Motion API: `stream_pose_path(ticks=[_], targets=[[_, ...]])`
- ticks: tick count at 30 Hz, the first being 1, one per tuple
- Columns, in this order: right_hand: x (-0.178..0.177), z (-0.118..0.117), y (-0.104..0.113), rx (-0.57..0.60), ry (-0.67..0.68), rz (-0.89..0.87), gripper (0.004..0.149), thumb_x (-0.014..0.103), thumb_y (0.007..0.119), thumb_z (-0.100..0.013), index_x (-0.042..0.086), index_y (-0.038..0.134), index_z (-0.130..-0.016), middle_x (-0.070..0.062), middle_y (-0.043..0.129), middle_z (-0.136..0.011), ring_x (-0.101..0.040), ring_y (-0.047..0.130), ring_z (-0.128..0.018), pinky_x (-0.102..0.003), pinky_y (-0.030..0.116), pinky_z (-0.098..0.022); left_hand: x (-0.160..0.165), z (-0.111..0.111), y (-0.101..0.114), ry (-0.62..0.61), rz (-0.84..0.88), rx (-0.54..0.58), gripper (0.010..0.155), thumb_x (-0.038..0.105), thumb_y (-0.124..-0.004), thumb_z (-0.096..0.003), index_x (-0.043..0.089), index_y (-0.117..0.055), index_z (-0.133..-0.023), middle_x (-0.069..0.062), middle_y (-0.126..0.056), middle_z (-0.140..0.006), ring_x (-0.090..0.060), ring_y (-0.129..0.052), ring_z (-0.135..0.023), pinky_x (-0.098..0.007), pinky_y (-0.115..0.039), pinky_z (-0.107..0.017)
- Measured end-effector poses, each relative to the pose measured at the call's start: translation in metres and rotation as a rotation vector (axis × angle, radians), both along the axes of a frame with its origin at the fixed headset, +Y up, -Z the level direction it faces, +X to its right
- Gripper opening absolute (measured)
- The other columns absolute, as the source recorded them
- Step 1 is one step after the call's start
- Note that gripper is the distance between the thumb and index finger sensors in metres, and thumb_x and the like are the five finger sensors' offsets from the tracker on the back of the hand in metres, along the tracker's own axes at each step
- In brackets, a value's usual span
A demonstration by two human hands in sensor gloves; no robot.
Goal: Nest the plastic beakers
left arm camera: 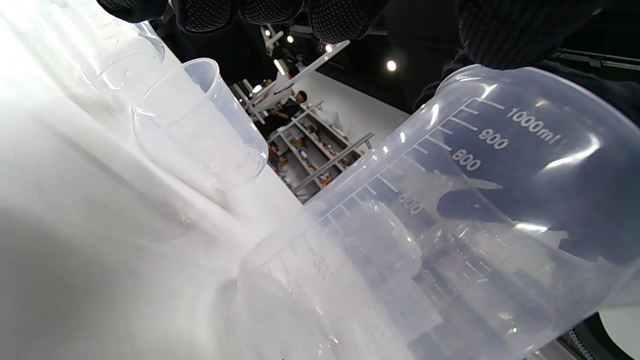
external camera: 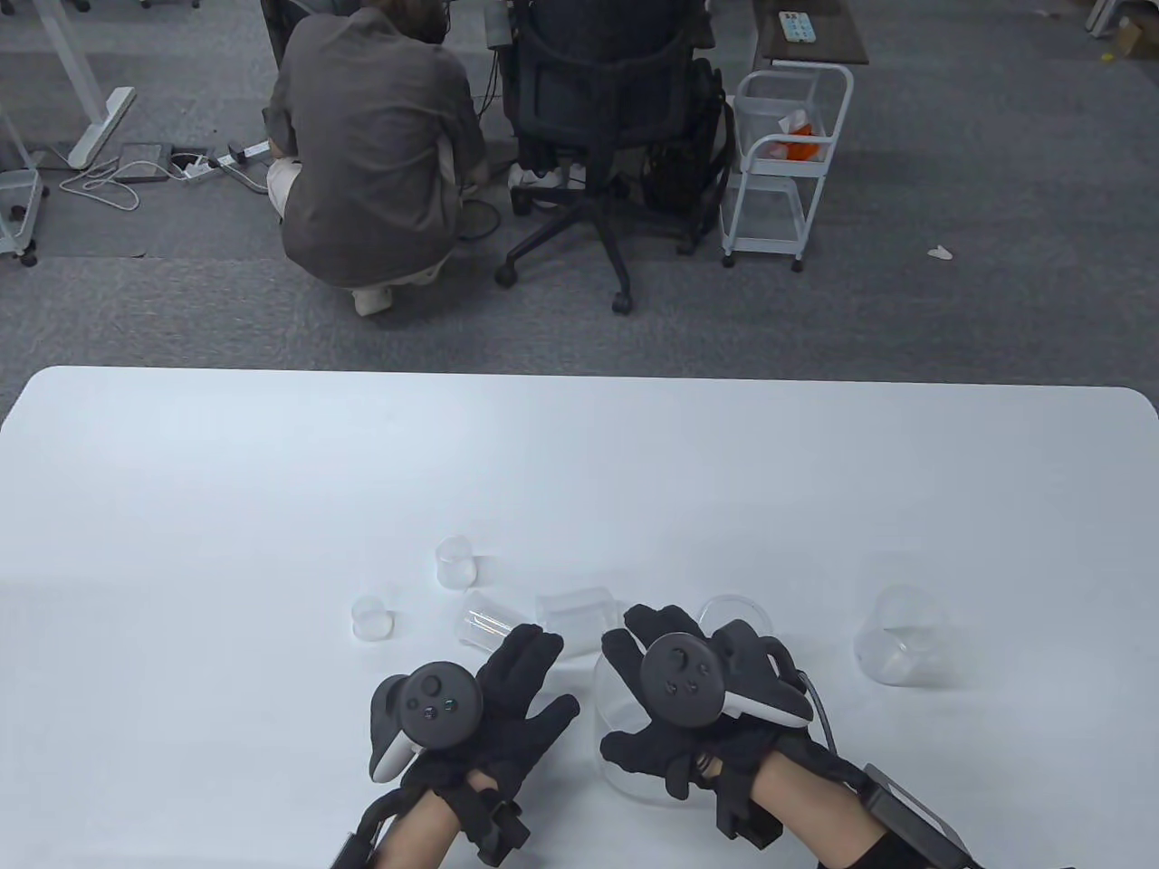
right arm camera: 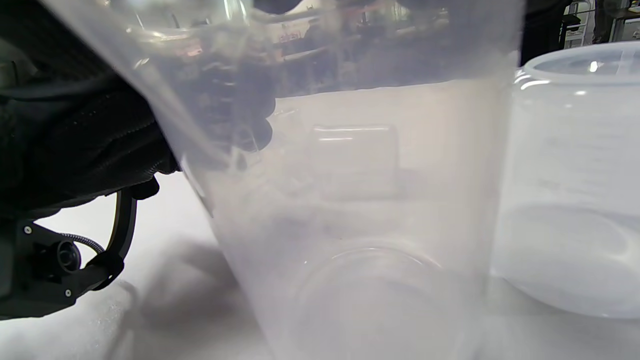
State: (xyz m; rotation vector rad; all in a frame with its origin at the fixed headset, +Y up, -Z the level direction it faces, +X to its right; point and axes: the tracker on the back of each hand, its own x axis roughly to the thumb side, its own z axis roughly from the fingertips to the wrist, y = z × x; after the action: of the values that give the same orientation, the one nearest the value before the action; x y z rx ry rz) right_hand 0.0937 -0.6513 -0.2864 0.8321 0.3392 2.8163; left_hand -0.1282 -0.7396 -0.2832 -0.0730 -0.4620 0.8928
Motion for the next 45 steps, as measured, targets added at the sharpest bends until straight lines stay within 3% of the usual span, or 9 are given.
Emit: stream_pose_path(ticks=[9,14,19,24,28,35,45], targets=[[0.003,-0.002,-0.011,-0.011,-0.009,0.003,0.092,0.067,0.078,-0.042,0.014,0.037,-0.105,-0.022,0.027,-0.117,-0.059,0.033,-0.104,-0.076,0.049,-0.063,0.0,-0.001,-0.001,0.0,0.0,-0.003,0.078,0.061,-0.063,-0.0468,0.014,-0.045,-0.106,-0.023,-0.034,-0.112,-0.056,-0.047,-0.101,-0.067,-0.052,-0.068],[0.003,-0.002,-0.011,-0.017,-0.008,0.037,0.096,0.072,0.073,-0.04,0.015,0.032,-0.106,-0.02,0.022,-0.118,-0.055,0.029,-0.106,-0.075,0.038,-0.067,0.0,-0.001,-0.001,-0.002,-0.005,-0.006,0.078,0.061,-0.063,-0.0467,0.014,-0.045,-0.106,-0.023,-0.034,-0.112,-0.056,-0.047,-0.101,-0.067,-0.052,-0.068],[0.013,-0.003,0.006,0.011,-0.042,-0.078,0.095,0.073,0.071,-0.04,0.016,0.034,-0.105,-0.018,0.028,-0.118,-0.052,0.032,-0.107,-0.074,0.039,-0.068,-0.001,-0.001,-0.001,0.001,-0.003,-0.004,0.078,0.061,-0.063,-0.0467,0.014,-0.045,-0.106,-0.023,-0.034,-0.112,-0.056,-0.047,-0.101,-0.067,-0.052,-0.068],[0.041,-0.012,0.032,0.106,-0.169,-0.222,0.088,0.067,0.073,-0.042,0.014,0.041,-0.104,-0.019,0.038,-0.117,-0.051,0.041,-0.105,-0.072,0.043,-0.067,-0.001,-0.001,-0.002,-0.001,-0.004,-0.005,0.078,0.061,-0.063,-0.0467,0.014,-0.045,-0.106,-0.023,-0.034,-0.112,-0.056,-0.047,-0.101,-0.067,-0.052,-0.067],[0.061,-0.024,0.038,0.157,-0.269,-0.24,0.086,0.065,0.074,-0.043,0.014,0.042,-0.104,-0.019,0.039,-0.117,-0.051,0.042,-0.105,-0.07,0.045,-0.068,-0.001,-0.001,-0.002,-0.002,-0.006,-0.006,0.078,0.061,-0.063,-0.0468,0.014,-0.045,-0.106,-0.023,-0.034,-0.112,-0.056,-0.047,-0.101,-0.067,-0.052,-0.068],[0.089,-0.051,0.01,0.116,-0.399,-0.177,0.083,0.063,0.074,-0.043,0.015,0.043,-0.104,-0.016,0.04,-0.117,-0.05,0.042,-0.106,-0.069,0.045,-0.069,0.0,-0.001,-0.002,-0.003,-0.008,-0.005,0.078,0.061,-0.063,-0.0467,0.014,-0.045,-0.106,-0.023,-0.034,-0.112,-0.056,-0.047,-0.101,-0.067,-0.052,-0.067],[0.1,-0.065,-0.045,-0.021,-0.394,-0.104,0.08,0.062,0.073,-0.044,0.019,0.044,-0.105,-0.014,0.037,-0.118,-0.05,0.039,-0.106,-0.069,0.044,-0.069,-0.001,-0.001,-0.003,-0.001,-0.011,-0.009,0.078,0.061,-0.063,-0.0466,0.014,-0.045,-0.106,-0.023,-0.034,-0.112,-0.056,-0.047,-0.101,-0.067,-0.052,-0.068]])
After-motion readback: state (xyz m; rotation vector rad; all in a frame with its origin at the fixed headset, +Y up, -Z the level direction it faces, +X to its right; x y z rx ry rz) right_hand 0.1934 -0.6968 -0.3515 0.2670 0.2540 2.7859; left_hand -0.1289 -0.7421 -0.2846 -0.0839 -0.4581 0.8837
